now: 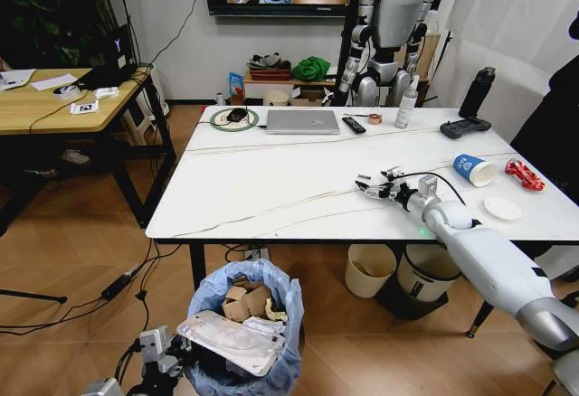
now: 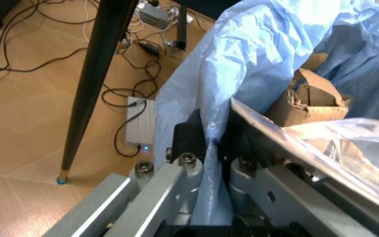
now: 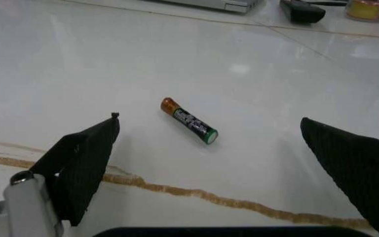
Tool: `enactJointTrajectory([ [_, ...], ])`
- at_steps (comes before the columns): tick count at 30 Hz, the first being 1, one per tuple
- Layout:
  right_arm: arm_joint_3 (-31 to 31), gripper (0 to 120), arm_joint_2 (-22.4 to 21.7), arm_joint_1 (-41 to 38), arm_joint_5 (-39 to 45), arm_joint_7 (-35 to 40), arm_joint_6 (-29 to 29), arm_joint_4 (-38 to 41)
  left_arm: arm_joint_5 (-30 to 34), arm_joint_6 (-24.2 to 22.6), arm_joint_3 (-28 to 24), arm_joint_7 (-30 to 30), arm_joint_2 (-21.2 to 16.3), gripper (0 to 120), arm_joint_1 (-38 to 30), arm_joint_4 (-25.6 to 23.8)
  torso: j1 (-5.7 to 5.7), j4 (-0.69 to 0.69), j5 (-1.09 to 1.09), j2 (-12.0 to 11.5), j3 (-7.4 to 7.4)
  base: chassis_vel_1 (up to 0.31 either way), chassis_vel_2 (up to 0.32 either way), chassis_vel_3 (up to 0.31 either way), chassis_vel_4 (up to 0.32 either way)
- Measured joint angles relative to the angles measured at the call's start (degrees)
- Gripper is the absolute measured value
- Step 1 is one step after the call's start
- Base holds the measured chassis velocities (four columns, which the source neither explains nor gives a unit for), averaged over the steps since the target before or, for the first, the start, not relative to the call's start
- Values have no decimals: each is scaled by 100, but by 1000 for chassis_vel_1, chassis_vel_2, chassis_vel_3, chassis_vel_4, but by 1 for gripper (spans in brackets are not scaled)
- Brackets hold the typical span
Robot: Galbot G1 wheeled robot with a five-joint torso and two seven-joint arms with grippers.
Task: Pick up the trash bin and place the trash from the table into it.
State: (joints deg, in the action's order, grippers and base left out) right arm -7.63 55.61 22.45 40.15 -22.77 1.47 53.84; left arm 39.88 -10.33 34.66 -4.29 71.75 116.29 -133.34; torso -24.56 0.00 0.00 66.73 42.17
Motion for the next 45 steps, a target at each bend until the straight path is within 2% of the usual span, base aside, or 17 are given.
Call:
enactJointTrajectory([
  [2, -27, 100, 0, -21, 0, -25, 0, -32, 14, 0, -1, -5, -11, 0, -19, 13, 0, -1, 0, 0, 0, 0, 0, 0, 0],
  [6, -48, 93, 4, -55, 26, -73, 2, -66, 25, -1, -11, -15, -15, 0, -45, 33, 0, -1, 0, 0, 0, 0, 0, 0, 0],
  [10, -102, 79, -11, -56, 55, -103, -3, -54, 35, -3, -14, -24, -27, 0, -55, 41, 1, -1, 1, 0, 0, 0, 0, 0, 0],
  [11, -124, 72, -14, -55, 65, -105, -3, -35, 41, -4, -7, -26, -33, 0, -54, 41, 1, -1, 0, 0, 0, 0, 0, 0, 0],
  [13, -137, 68, -16, -51, 69, -105, -3, -20, 44, -4, -4, -27, -38, 0, -53, 41, 1, -1, 0, 0, 0, 0, 0, 0, 0],
  [19, -210, 42, -91, 57, 95, -130, -5, 139, 58, -6, 11, -32, -62, 0, -50, 34, 1, 0, 0, 2, -1, 0, 0, 0, 0],
  [20, -210, 42, -91, 57, 95, -130, -5, 139, 58, -6, 11, -32, -62, 0, -50, 34, 1, 0, 0, 2, -1, 0, 0, 0, 0],
  [25, -205, 22, -163, 121, 109, -146, -5, 215, 57, -9, -20, -34, -54, 0, -76, 44, 1, 0, 0, 2, -1, 0, 0, 0, 0],
  [26, -205, 22, -163, 121, 109, -146, -5, 215, 57, -9, -20, -34, -54, 0, -76, 44, 1, 0, 0, 2, -1, 0, 0, 0, 0],
  [30, -195, 10, -179, 133, 110, -150, -5, 216, 50, -10, -44, -34, -44, 0, -85, 55, 1, 0, 0, 2, -1, 0, 0, 0, 0],
  [31, -192, 2, -181, 137, 110, -150, -4, 217, 48, -10, -45, -34, -45, 0, -86, 57, 1, 1, 0, 2, -1, 0, 0, 0, 0],
  [42, -63, 0, -286, 333, 198, -148, -21, 439, 37, -13, -66, -34, -58, 0, -105, 65, 1, -1, 0, 1, 0, 0, 0, 0, 0],
  [45, 129, 0, -438, 576, 538, -224, -71, 957, 34, -15, -99, -32, -66, 0, -112, 69, -1, -4, 7, -2, 3, 0, 0, 0, 0],
])
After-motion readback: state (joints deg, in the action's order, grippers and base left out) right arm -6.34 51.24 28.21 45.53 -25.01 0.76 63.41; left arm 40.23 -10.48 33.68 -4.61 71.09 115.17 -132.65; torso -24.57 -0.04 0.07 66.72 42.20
